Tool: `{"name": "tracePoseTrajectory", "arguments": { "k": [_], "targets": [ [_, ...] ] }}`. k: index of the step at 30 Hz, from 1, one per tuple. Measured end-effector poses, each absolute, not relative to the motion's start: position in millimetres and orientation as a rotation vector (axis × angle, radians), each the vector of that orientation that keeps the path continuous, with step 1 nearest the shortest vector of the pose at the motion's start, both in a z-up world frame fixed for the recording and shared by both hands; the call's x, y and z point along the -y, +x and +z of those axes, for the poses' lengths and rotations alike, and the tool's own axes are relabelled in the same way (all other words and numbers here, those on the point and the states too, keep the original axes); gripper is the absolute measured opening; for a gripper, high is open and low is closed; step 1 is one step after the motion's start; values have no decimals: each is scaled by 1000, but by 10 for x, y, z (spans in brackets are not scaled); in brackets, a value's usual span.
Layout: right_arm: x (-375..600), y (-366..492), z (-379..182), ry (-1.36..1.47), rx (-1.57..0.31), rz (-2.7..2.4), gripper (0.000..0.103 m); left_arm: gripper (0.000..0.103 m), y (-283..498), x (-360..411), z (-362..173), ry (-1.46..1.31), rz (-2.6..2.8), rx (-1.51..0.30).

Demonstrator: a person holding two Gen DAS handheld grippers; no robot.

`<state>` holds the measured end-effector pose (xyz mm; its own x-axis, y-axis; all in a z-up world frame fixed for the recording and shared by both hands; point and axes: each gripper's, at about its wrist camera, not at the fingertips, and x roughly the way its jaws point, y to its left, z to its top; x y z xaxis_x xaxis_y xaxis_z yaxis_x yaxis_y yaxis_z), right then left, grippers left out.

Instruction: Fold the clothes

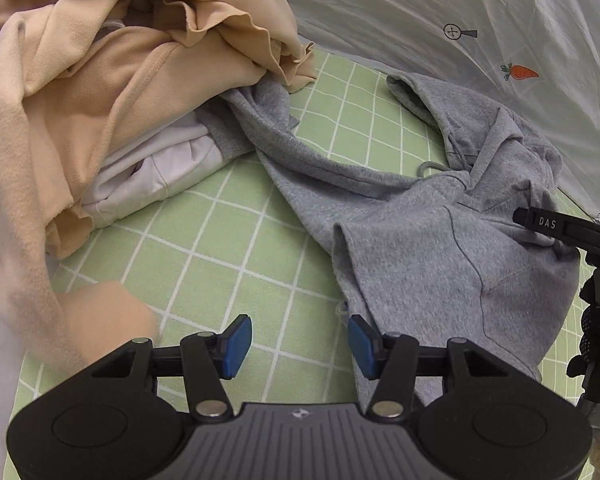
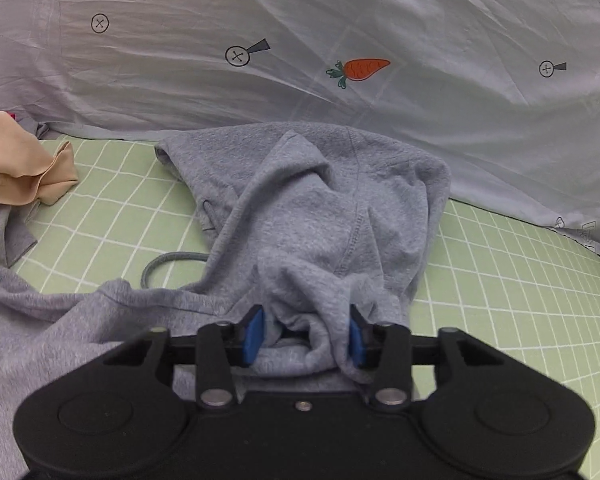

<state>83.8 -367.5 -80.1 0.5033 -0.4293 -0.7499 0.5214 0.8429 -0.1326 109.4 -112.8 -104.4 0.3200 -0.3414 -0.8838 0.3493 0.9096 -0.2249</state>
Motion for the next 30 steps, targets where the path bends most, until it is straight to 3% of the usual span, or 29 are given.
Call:
{"name": "tracePoseTrajectory", "arguments": {
  "k": [2,8,12,14,16,17,18,19,20,30],
  "targets": [
    [3739,665,-657,165,-818,-565,18,54,1008,1144,-1008,13,-444,-1149],
    [4125,-355,-80,137,-669,-651,16,54,679,1293,-833,28,-400,-1092],
    [4655,-1050,-286,140,-771,-780,16,54,375,1481,-753,47,-382,-1077],
    [4880,-1251,-472,144,-882,-832,26,54,216,1588,-745,64,-379,-1081],
    [5073,-1445,-621,149,-968,-882,27,54,78,1692,-754,81,-373,-1086],
    [5082,-1518,-587,157,-939,-897,32,55,22,1735,-760,89,-374,-1087],
    [5068,-1566,-531,161,-902,-896,39,55,-38,1777,-772,98,-375,-1088],
    [5036,-1573,-479,159,-869,-880,53,55,-90,1818,-786,107,-377,-1091],
    [4988,-1555,-432,152,-839,-854,61,55,-126,1858,-800,113,-379,-1094],
    [4544,-900,-531,76,-793,-471,58,56,-106,2113,-879,174,-410,-1129]
  ]
}}
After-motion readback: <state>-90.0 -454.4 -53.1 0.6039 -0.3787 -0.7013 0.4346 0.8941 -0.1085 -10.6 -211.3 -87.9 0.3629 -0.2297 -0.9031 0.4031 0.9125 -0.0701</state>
